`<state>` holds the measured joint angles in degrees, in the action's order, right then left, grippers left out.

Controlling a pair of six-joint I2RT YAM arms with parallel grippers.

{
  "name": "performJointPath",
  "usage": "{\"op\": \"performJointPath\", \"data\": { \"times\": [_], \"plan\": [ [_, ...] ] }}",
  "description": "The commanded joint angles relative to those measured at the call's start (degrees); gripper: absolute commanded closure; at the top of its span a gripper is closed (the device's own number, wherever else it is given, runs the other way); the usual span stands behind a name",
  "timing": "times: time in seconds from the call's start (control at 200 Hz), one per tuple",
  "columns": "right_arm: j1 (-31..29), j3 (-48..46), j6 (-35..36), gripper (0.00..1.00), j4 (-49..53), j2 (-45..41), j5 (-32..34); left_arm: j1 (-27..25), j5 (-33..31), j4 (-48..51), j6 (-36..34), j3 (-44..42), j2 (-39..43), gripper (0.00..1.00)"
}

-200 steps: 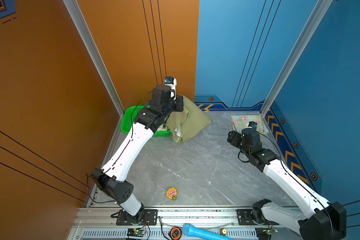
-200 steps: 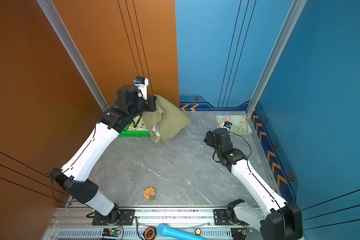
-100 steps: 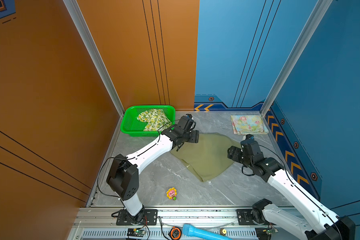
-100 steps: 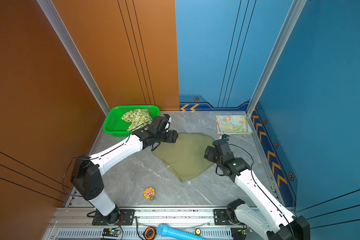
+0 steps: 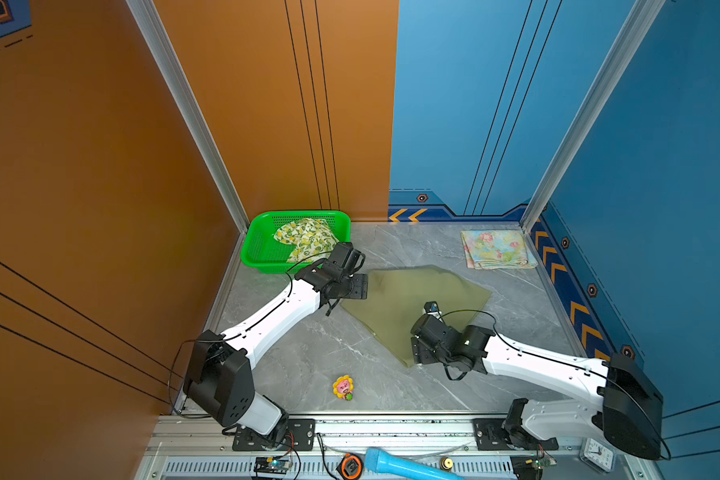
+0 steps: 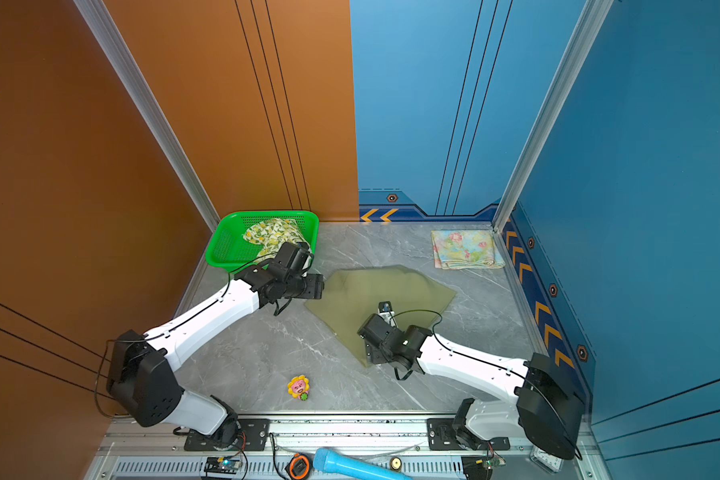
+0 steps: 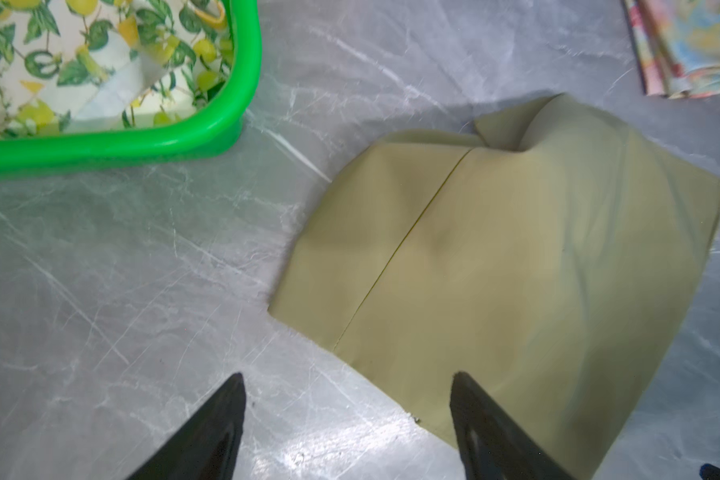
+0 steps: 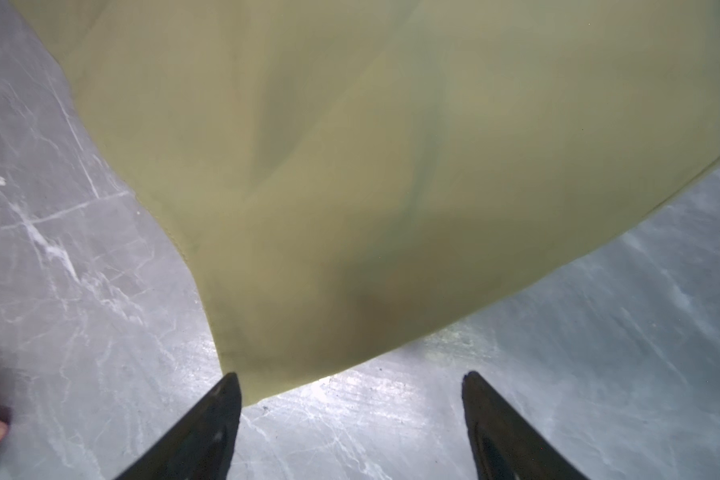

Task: Fold and stack the skirts
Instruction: 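Grasp the olive skirt's nearest corner with the right gripper while the left holds another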

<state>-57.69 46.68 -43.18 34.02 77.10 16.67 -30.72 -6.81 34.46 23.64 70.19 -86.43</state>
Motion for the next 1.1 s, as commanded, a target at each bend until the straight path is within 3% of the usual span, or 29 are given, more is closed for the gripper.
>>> {"op": "performJointPath", "data": {
  "times": [0.0, 0.245, 0.446, 0.561, 0.651, 0.701, 1.026, 1.096],
  "plan": [
    [-3.23, 3.74, -1.92, 0.17, 2.49, 4.77, 4.47, 1.24, 0.56, 2.72, 0.44, -1.7, 1.14, 0.21],
    [-6.46, 8.31, -2.83, 0.22, 2.54, 15.29, 5.39, 3.38, 2.32, 3.21, 0.02, -3.97, 3.69, 0.21],
    [-7.38, 6.67, -4.73, 0.37, 1.93, 17.12, 3.82, 4.11, 2.42, 3.46, 0.09, -4.96, 4.87, 0.21],
    [-6.99, 4.74, -4.77, 0.58, 0.92, 16.94, 3.52, 4.22, 2.26, 3.51, 0.0, -4.75, 3.77, 0.21],
    [-5.4, 3.15, -3.81, 0.89, 0.78, 15.11, 2.58, 4.03, 2.41, 3.51, 0.16, -4.49, 2.06, 0.21],
    [-4.54, 1.54, -3.59, 1.0, 0.78, 12.68, 2.83, 3.72, 2.46, 3.51, 0.23, -4.47, 1.07, 0.21],
    [6.11, -10.01, -1.88, 1.0, 1.58, -8.27, 2.67, 0.15, 3.28, 3.43, 0.97, -0.08, -9.53, 0.23],
    [7.98, -10.86, -1.52, 0.82, 2.89, -10.62, 2.39, -1.09, 3.57, 3.42, 0.95, 0.72, -11.86, 0.23]
  ]
}}
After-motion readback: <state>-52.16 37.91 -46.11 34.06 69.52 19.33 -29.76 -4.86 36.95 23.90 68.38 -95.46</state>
